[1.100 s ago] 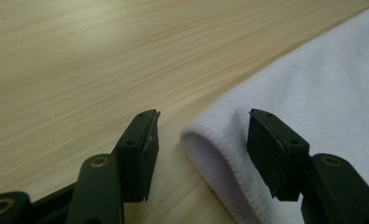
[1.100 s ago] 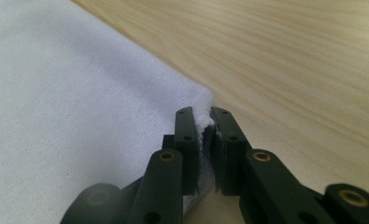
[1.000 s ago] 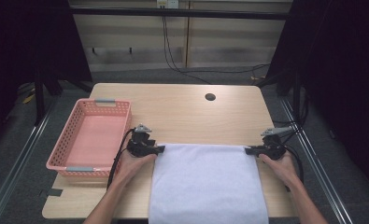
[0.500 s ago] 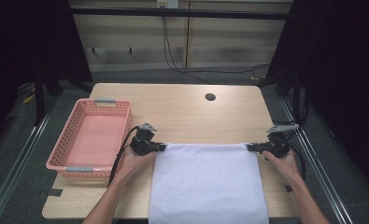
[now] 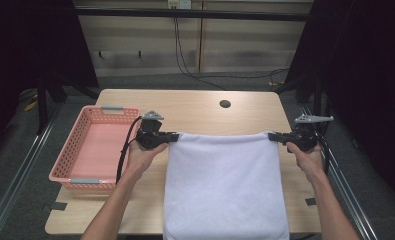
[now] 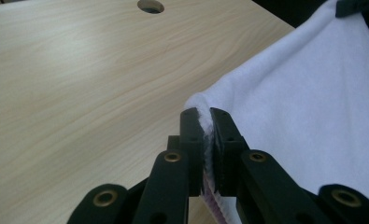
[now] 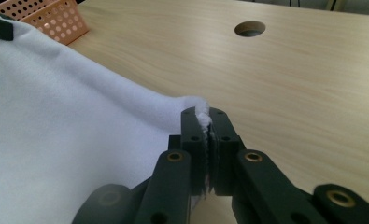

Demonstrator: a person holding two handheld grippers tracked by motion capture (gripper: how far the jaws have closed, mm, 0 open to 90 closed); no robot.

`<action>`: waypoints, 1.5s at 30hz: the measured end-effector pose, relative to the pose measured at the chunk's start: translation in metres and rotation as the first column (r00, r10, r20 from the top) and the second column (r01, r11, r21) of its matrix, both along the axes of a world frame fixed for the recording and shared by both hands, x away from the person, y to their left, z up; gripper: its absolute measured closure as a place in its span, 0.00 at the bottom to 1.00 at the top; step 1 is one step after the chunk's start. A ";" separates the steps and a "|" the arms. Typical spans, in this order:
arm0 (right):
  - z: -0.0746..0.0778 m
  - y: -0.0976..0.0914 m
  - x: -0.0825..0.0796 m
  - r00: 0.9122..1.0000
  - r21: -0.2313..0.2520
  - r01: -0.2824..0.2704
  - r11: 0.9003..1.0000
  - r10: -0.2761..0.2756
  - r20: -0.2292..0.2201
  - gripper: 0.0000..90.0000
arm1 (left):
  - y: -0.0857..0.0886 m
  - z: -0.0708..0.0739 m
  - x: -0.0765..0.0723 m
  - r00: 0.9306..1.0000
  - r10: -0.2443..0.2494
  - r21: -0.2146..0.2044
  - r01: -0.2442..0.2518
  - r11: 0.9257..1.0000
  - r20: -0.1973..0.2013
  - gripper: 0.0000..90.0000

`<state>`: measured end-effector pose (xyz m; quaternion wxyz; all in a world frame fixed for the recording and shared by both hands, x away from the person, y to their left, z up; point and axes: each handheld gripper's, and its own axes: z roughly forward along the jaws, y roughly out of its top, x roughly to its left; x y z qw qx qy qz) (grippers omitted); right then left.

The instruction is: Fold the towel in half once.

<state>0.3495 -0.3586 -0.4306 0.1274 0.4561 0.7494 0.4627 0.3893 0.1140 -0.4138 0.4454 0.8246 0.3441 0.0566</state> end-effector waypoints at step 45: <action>0.004 -0.003 -0.162 0.979 0.010 -0.197 0.980 0.196 0.061 0.94 | 0.034 -0.008 -0.131 0.988 -0.105 -0.013 0.107 0.994 0.112 0.94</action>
